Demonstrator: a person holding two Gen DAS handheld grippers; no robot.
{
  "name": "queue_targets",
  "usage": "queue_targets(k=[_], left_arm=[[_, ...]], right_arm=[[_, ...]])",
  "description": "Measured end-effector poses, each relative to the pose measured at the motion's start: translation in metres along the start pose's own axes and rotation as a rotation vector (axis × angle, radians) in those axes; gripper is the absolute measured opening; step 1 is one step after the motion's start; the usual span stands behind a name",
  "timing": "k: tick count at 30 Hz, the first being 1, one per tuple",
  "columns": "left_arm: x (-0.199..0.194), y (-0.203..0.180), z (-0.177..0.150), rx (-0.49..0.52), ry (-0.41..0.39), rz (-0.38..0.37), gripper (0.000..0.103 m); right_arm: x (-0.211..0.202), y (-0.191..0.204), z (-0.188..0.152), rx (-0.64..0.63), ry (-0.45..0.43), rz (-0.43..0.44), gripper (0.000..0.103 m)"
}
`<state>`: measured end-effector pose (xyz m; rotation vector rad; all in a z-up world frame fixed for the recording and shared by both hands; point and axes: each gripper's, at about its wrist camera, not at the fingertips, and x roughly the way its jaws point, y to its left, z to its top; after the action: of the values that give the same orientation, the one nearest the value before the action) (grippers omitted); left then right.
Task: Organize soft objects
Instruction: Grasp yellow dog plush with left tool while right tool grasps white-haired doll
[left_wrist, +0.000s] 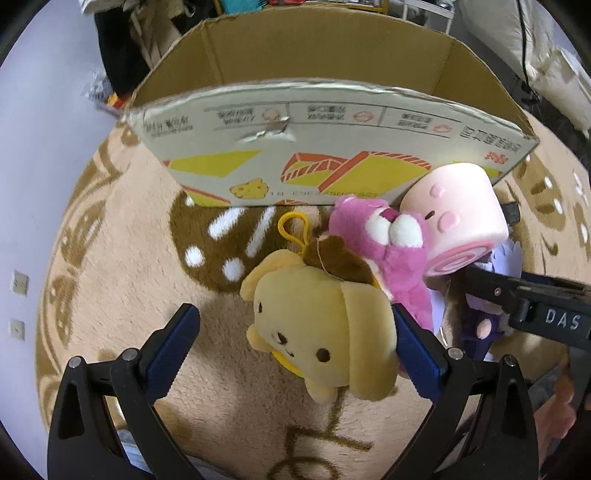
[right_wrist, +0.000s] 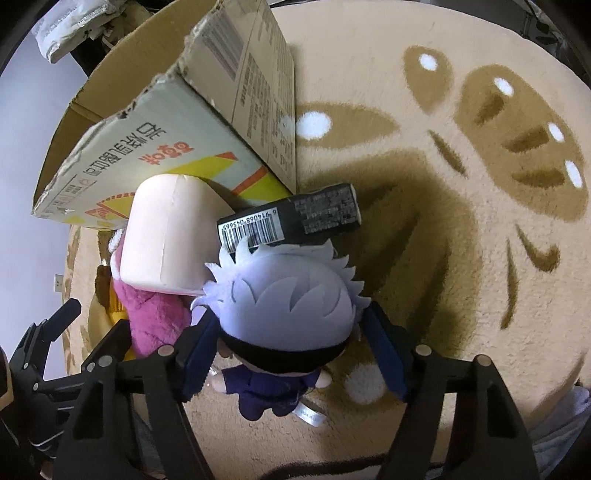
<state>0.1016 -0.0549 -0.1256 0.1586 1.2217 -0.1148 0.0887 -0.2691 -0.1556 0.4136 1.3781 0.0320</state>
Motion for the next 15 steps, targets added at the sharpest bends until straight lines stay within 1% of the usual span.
queue_targets(k=[2, 3, 5, 6, 7, 10, 15], left_arm=[[0.002, 0.006, 0.001, -0.037, 0.012, -0.048, 0.092], [0.004, 0.010, 0.001, -0.061, 0.023, -0.090, 0.087], [0.005, 0.014, 0.001, -0.086, 0.032, -0.122, 0.082], [0.005, 0.015, 0.000, -0.090, 0.031, -0.131, 0.077], [0.004, 0.016, 0.000, -0.090, 0.029, -0.137, 0.069], [0.003, 0.015, -0.002, -0.085, 0.026, -0.140, 0.063], [-0.002, 0.014, -0.006, -0.084, 0.014, -0.145, 0.054]], right_arm=[[0.003, 0.002, 0.001, 0.000, 0.004, -0.004, 0.079], [0.005, 0.002, 0.001, 0.000, 0.005, -0.005, 0.079], [0.011, 0.011, 0.001, 0.000, 0.004, -0.008, 0.078], [0.011, 0.012, 0.002, -0.003, 0.001, -0.010, 0.078], [0.013, 0.015, 0.000, -0.009, -0.001, -0.015, 0.075], [0.012, 0.020, -0.001, -0.030, -0.011, -0.025, 0.071], [0.012, 0.028, -0.002, -0.039, -0.021, -0.028, 0.069]])
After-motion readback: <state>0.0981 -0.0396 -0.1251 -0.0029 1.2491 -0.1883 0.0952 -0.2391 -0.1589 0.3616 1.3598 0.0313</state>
